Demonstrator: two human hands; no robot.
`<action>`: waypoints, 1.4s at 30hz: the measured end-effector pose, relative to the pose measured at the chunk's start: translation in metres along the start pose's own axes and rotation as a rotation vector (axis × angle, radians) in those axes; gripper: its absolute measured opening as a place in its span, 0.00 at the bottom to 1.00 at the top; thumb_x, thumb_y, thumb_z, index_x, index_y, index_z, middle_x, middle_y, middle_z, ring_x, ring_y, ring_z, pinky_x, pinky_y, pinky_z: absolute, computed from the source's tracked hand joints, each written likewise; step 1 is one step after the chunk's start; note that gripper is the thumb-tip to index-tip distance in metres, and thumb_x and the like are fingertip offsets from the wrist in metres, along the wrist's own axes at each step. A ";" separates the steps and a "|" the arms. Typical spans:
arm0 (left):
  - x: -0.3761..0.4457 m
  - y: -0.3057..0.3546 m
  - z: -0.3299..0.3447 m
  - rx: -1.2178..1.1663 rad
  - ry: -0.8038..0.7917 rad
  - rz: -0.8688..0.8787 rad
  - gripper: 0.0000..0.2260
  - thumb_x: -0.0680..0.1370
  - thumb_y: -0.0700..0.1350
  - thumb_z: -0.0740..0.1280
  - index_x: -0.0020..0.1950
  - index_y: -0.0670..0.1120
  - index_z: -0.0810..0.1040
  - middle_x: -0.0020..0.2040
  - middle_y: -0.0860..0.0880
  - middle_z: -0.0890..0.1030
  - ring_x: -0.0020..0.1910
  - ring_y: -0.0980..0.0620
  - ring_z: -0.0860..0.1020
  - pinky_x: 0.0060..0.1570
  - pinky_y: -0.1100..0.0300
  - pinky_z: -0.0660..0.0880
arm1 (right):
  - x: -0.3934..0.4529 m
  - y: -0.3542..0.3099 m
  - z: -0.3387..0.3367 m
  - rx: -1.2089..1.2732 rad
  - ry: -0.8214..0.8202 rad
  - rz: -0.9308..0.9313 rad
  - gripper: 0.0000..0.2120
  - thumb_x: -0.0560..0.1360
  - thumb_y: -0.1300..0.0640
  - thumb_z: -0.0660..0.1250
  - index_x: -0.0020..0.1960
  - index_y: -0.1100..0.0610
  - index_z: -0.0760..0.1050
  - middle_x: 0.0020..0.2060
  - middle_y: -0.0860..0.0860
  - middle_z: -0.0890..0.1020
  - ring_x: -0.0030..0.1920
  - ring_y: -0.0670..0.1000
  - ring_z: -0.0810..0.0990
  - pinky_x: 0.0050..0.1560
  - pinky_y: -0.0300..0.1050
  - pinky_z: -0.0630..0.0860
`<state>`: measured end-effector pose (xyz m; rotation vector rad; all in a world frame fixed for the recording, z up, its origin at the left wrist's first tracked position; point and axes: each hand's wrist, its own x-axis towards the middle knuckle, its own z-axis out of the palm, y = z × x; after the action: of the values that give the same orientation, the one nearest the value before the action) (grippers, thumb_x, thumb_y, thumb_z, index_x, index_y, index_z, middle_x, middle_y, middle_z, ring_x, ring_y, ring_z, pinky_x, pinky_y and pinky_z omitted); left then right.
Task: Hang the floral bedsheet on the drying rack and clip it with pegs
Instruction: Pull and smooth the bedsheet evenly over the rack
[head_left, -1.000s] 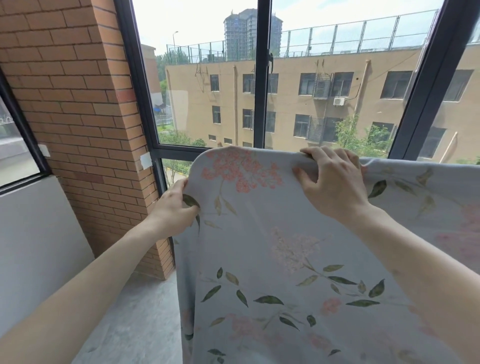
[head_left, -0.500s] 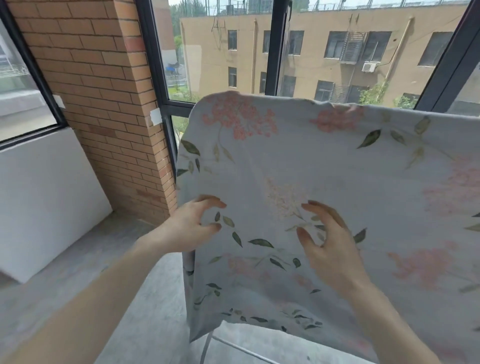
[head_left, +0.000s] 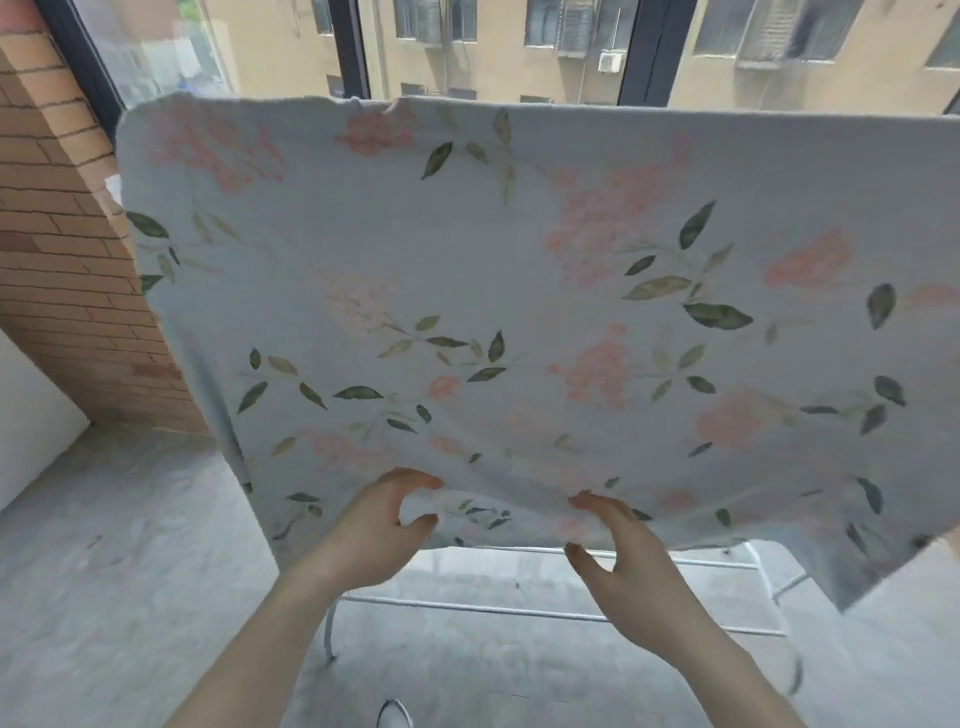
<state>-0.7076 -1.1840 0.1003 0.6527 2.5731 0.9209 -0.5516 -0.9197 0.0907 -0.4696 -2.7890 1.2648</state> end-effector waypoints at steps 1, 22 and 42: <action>-0.004 0.014 0.016 0.001 -0.023 0.013 0.16 0.82 0.50 0.66 0.70 0.59 0.74 0.66 0.63 0.72 0.64 0.61 0.72 0.61 0.66 0.67 | -0.015 0.014 -0.008 -0.004 -0.004 0.024 0.20 0.81 0.50 0.67 0.71 0.37 0.67 0.64 0.23 0.64 0.66 0.34 0.66 0.63 0.35 0.64; 0.064 0.294 0.220 0.168 -0.297 0.406 0.16 0.82 0.54 0.66 0.70 0.63 0.73 0.68 0.65 0.70 0.65 0.62 0.72 0.62 0.65 0.68 | -0.136 0.210 -0.236 0.074 0.324 0.239 0.18 0.81 0.48 0.67 0.64 0.29 0.66 0.62 0.22 0.65 0.63 0.27 0.67 0.59 0.30 0.64; 0.216 0.507 0.369 0.050 -0.289 0.486 0.13 0.81 0.51 0.68 0.66 0.60 0.76 0.67 0.63 0.74 0.65 0.61 0.74 0.67 0.59 0.72 | -0.075 0.384 -0.474 0.117 0.561 0.250 0.16 0.79 0.52 0.70 0.60 0.34 0.73 0.59 0.30 0.76 0.60 0.32 0.75 0.58 0.39 0.75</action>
<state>-0.5691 -0.5363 0.1303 1.3569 2.2222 0.8230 -0.3047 -0.3578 0.1284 -1.0083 -2.2265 1.1047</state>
